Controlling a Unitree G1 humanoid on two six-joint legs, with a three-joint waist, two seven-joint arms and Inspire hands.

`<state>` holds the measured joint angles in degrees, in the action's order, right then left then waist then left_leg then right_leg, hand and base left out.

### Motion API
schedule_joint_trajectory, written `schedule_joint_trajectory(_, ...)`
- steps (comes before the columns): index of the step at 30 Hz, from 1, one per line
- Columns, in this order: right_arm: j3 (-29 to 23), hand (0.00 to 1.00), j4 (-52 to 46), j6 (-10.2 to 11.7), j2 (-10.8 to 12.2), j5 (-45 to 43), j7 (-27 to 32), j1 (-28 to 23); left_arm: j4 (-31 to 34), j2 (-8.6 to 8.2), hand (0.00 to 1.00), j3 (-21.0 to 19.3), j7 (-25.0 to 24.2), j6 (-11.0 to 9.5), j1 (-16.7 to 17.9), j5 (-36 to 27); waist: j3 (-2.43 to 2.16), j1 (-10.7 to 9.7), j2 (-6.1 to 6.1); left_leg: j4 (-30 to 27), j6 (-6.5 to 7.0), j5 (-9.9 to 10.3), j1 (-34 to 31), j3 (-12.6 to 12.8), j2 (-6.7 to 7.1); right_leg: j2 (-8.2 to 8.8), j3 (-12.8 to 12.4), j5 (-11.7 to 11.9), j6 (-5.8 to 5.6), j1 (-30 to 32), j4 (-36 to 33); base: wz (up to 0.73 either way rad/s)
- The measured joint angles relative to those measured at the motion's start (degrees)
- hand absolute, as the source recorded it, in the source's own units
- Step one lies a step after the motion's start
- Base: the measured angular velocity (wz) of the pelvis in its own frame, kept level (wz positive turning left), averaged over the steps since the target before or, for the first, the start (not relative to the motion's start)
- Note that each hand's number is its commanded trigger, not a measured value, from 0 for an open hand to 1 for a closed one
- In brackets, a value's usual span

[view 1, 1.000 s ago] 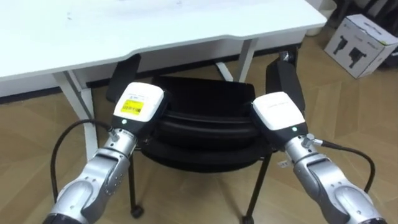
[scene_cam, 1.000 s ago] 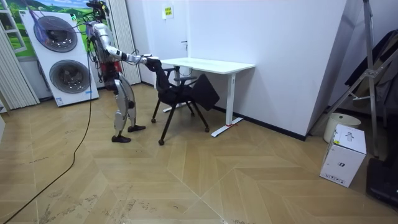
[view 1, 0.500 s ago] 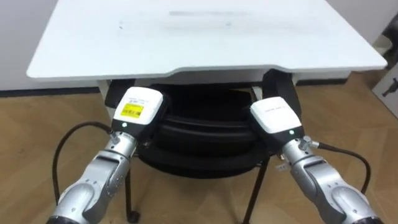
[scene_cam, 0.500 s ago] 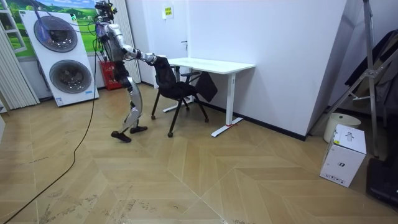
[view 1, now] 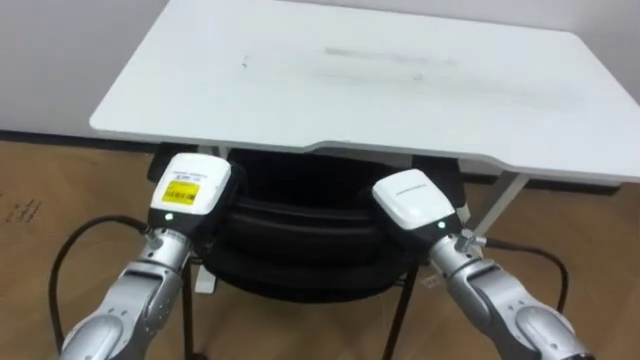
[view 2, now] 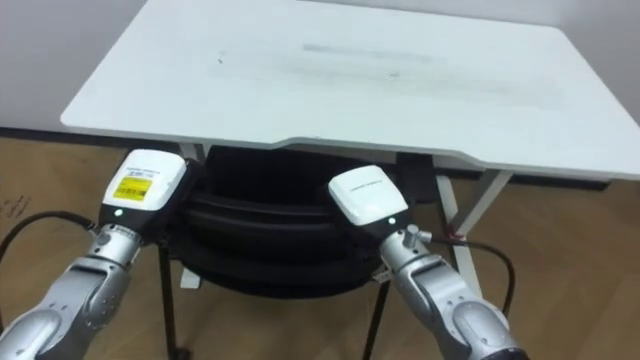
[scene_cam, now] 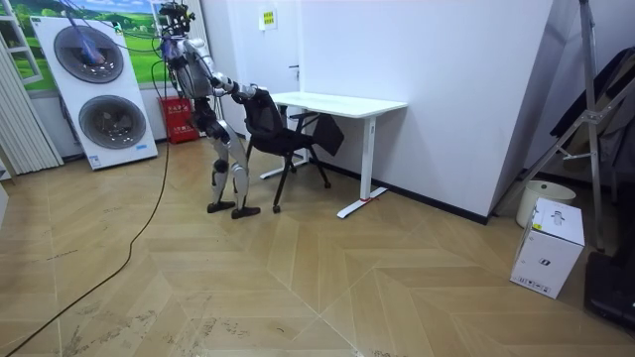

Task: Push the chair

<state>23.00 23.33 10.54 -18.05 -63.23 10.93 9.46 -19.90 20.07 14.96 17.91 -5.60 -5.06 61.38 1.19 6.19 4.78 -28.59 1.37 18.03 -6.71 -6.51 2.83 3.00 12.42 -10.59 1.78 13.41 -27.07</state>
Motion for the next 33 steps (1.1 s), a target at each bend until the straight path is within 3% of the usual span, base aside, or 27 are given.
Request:
schedule_joint_trajectory(3, 0.1, 1.0, -1.0, 0.0, -0.3, 0.0, -1.0, -0.1, 0.0, -0.02, 1.0, 0.5, 0.0, 0.6, 0.3, -0.5, -0.32, -0.2, -0.53, 0.8, -0.08, 0.0, 0.6, 0.1, -0.11, -0.42, -0.5, -0.1, 0.15, 0.0, 0.6, -0.11)
schedule_joint_trajectory(4, 0.1, 1.0, -1.3, 0.0, -0.2, -0.4, -1.5, -0.3, 0.0, 0.02, 1.0, 0.4, 0.0, 0.7, 0.7, -0.6, -0.44, -0.2, -0.82, 1.2, -0.22, 0.0, 1.4, -0.2, -0.13, -0.5, -0.1, -0.4, 0.69, -0.4, 0.8, -0.09)
schedule_joint_trajectory(5, 0.1, 1.0, -1.7, 0.0, -0.2, -0.5, -1.6, -1.2, 0.1, 0.0, 1.0, 0.6, 0.0, 0.7, 1.5, -0.7, -0.9, -0.2, -1.35, 1.7, -0.31, 0.0, 2.3, -0.5, -0.66, -1.11, 0.1, -0.7, 1.17, -1.0, 1.5, -0.09)
schedule_joint_trajectory(7, 0.4, 1.0, -2.0, 0.3, -0.3, -0.5, -1.7, -2.0, 0.7, 0.13, 1.0, 0.5, 0.0, 0.6, 2.8, -0.7, -1.07, -0.2, -1.72, 0.4, -1.97, 0.6, 3.3, 0.2, -1.94, -1.75, 0.8, -1.3, 2.12, -2.9, 1.7, 0.0)
schedule_joint_trajectory(8, 0.4, 1.0, -2.0, 0.4, -0.3, -0.4, -1.5, -2.3, 1.0, 0.29, 1.0, 0.5, 0.0, 0.4, 3.0, -0.7, -0.97, -0.5, -1.85, -5.4, -3.36, 1.6, 1.9, 1.3, -3.04, -1.84, 1.9, -1.7, 2.75, -3.5, 0.3, 0.06)
schedule_joint_trajectory(9, 0.4, 1.0, -1.5, 0.4, -0.1, -0.1, -1.8, -2.3, 1.0, 0.29, 1.0, 0.5, -0.4, 0.4, 3.1, -0.7, -0.84, -0.5, -1.85, -14.1, -3.69, 1.5, -0.9, 4.0, -4.42, -2.05, 2.2, -2.2, 3.41, -3.5, -1.9, 0.0)
schedule_joint_trajectory(11, 0.4, 1.0, 0.0, 0.7, 0.1, 0.4, -2.3, -2.3, 0.8, 0.17, 1.0, 1.0, -1.6, 0.4, 3.1, -0.7, -0.84, -0.1, -2.32, -19.3, -3.62, 1.5, -1.8, 6.5, -6.62, -2.6, 2.9, -3.8, 3.25, -4.6, -4.0, -0.12)
schedule_joint_trajectory(13, -0.5, 1.0, 0.4, 0.7, 0.6, 0.4, -2.3, -2.1, 0.9, 0.01, 1.0, 1.1, -2.1, 0.5, 2.6, -0.6, -0.74, -0.5, -2.24, -17.9, -3.31, 1.8, -1.5, 8.0, -7.48, -3.21, 2.9, -4.7, 2.84, -4.6, -3.6, 0.06)
schedule_joint_trajectory(17, -1.3, 1.0, 0.5, 0.6, 1.2, -0.2, -2.3, -2.3, 0.9, -0.3, 1.0, 1.1, -2.3, 0.8, 2.4, -0.5, -0.42, -2.9, -1.33, -12.9, -2.74, 1.7, -0.5, 9.4, -7.11, -3.93, 1.0, -4.7, 2.81, -4.8, -2.6, 0.25)
schedule_joint_trajectory(19, -1.7, 1.0, 0.5, 0.3, 1.6, -0.4, -2.3, -2.7, 1.0, -0.35, 1.0, 1.3, -2.4, 0.9, 2.4, -0.4, -0.68, -3.3, -1.52, -7.9, -1.75, 1.9, 0.9, 9.6, -6.82, -6.89, -2.7, -3.8, 1.44, -4.8, 0.4, 0.23)
schedule_joint_trajectory(20, -2.1, 0.81, 0.4, 0.1, 2.2, -1.4, -2.2, -3.0, 1.6, -0.2, 1.0, 1.3, -2.7, 1.2, 2.5, -0.4, -1.27, -3.6, -1.16, -2.8, -0.37, 1.0, 1.8, 10.9, -7.16, -8.82, -6.3, -2.2, -0.37, -4.9, 3.1, -0.25)
schedule_joint_trajectory(21, -2.3, 0.0, 0.1, 0.0, 2.3, -2.4, -2.2, -3.0, 1.9, -0.28, 1.0, 1.3, -2.8, 1.6, 2.6, -0.4, -1.06, -1.9, -1.5, 1.4, -0.17, -0.7, 3.2, 14.7, -8.3, -8.61, -6.5, -2.7, 1.01, -4.2, -0.3, -0.41)
schedule_joint_trajectory(22, -2.3, 0.0, -0.4, 0.1, 2.1, -2.7, -2.3, -3.2, 1.9, -0.3, 1.0, 1.3, -3.0, 1.6, 2.9, -0.4, -1.11, -1.4, -1.38, 3.0, -0.29, -1.3, 4.1, 16.5, -8.15, -6.85, -5.0, -3.5, 1.98, -4.8, -3.3, -0.57)
schedule_joint_trajectory(23, -2.4, 0.0, -2.1, 0.1, 1.2, -2.9, -2.2, -4.0, 1.9, -0.41, 0.17, 1.3, -3.1, 1.3, 3.2, -0.6, -1.41, -1.1, -0.55, 3.9, -0.24, -1.5, 5.5, 19.4, -6.95, -2.08, -3.7, -4.9, 1.5, -7.0, -6.8, -0.35)
schedule_joint_trajectory(24, -2.4, 0.0, -2.9, 0.0, 0.7, -2.9, -2.0, -4.0, 2.0, -0.67, 0.0, 1.2, -3.0, 1.2, 3.2, -1.0, -1.33, -0.9, -0.36, 3.2, -0.17, -1.2, 5.3, 19.8, -6.03, -0.99, -5.7, -7.4, 0.54, -7.7, -6.2, -0.31)
schedule_joint_trajectory(25, -2.4, 0.0, -4.2, -0.6, 0.1, -2.9, -1.9, -3.6, 1.9, -1.72, 0.0, 0.3, -2.8, 1.1, 3.2, -1.2, -0.38, -1.0, -0.33, 1.8, -0.55, -1.0, 4.7, 19.9, -5.01, -1.29, -7.9, -8.7, 2.21, -7.3, -6.4, -0.34)
schedule_joint_trajectory(26, -2.4, 0.0, -4.8, -0.9, -0.4, -2.9, -2.1, -3.6, 1.9, -2.52, 0.0, -0.2, -3.4, 1.0, 3.5, -1.2, -0.73, -0.6, -1.43, 2.2, -0.49, -1.2, 4.6, 17.6, -4.16, -1.82, -9.4, -8.4, 2.28, -6.9, -5.8, -0.57)
schedule_joint_trajectory(27, -2.4, 0.0, -5.0, -1.6, -0.3, -2.5, -2.3, -3.5, 1.9, -2.61, 0.0, -0.4, -3.5, 0.3, 3.7, -1.2, -0.92, 0.2, -1.73, 3.3, -0.5, -1.6, 4.4, 14.6, -3.11, -2.5, -11.1, -7.7, 2.25, -6.5, -5.1, -0.56)
schedule_joint_trajectory(28, -2.5, 0.0, -5.0, -2.1, -0.1, -2.2, -2.3, -3.5, 1.9, -2.75, 0.0, -0.6, -3.5, 0.1, 3.7, -1.2, -0.89, 0.4, -1.76, 3.6, -0.47, -1.8, 4.4, 13.7, -2.84, -2.78, -11.6, -7.2, 2.15, -6.4, -4.6, -0.5)
schedule_joint_trajectory(29, -3.1, 0.0, -5.1, -2.5, -0.1, -1.7, -2.4, -3.4, 2.3, -3.16, 0.0, -0.9, -3.5, 0.1, 3.7, -1.2, -1.06, 0.4, -2.1, 4.5, -0.23, -2.1, 4.6, 13.8, -2.84, -3.06, -12.2, -6.5, 1.84, -6.3, -3.5, -0.3)
schedule_joint_trajectory(30, -3.9, 0.0, -5.5, -3.1, 0.0, -0.8, -2.7, -3.4, 2.8, -3.42, 0.0, -1.4, -3.7, 0.3, 3.7, -1.2, -0.83, 0.4, -1.68, 5.7, 0.07, -2.4, 5.2, 14.4, -2.75, -3.05, -12.7, -5.9, 1.4, -6.5, -2.8, -0.25)
schedule_joint_trajectory(33, -7.0, 0.0, -7.7, -4.8, 0.9, 0.3, -3.7, -3.5, 3.9, -5.02, 0.0, -2.9, -4.3, 0.4, 3.7, -2.4, -0.73, 0.3, -0.91, 7.7, 0.93, -3.1, 5.7, 16.1, -2.6, -2.61, -12.9, -4.3, 0.89, -6.3, -1.1, -0.25)
